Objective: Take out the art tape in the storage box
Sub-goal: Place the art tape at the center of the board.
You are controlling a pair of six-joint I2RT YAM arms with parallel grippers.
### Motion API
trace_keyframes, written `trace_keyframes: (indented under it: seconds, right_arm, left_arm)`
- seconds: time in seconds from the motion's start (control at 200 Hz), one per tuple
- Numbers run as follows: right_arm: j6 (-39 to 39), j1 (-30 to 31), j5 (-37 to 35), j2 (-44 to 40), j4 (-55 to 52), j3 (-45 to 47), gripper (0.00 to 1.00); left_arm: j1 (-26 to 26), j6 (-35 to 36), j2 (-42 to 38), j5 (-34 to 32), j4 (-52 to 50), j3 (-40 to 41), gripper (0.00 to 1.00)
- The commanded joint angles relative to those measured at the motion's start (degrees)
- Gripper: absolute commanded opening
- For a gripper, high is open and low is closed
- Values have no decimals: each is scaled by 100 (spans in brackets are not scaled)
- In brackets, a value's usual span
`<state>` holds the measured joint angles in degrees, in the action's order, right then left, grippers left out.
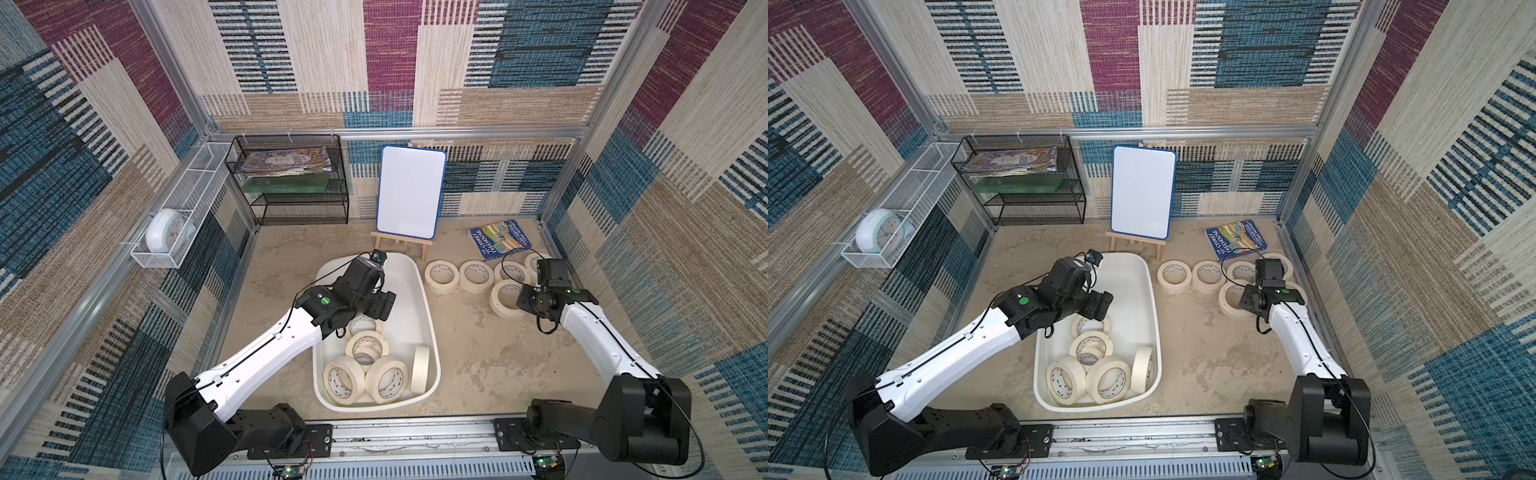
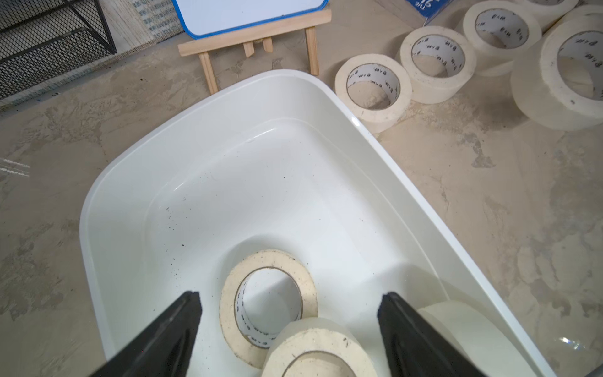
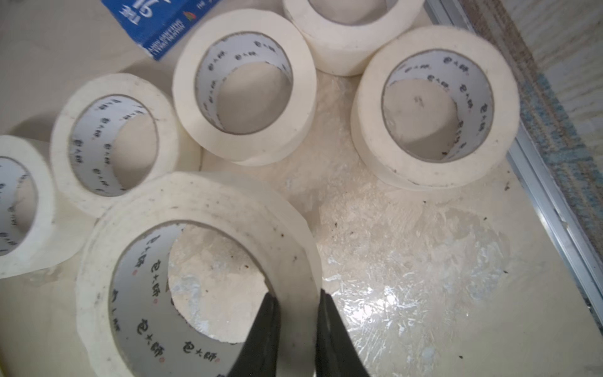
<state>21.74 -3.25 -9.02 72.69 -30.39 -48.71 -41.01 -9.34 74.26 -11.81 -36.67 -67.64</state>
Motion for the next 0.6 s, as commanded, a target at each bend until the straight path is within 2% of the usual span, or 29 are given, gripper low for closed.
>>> trace_keyframes:
  seconds: [0.0, 0.235, 0.596]
  right_arm:
    - [67, -182, -173, 204, 455, 141, 0]
    - [146, -539, -284, 739, 1043, 301, 0]
    - [85, -674, -312, 1257, 1389, 308, 0]
  left_arm:
    - [-2, 130, 6, 125, -290, 104, 90]
    - [4, 92, -76, 403, -379, 356, 89]
    - [-55, 12, -282, 685, -804, 340, 87]
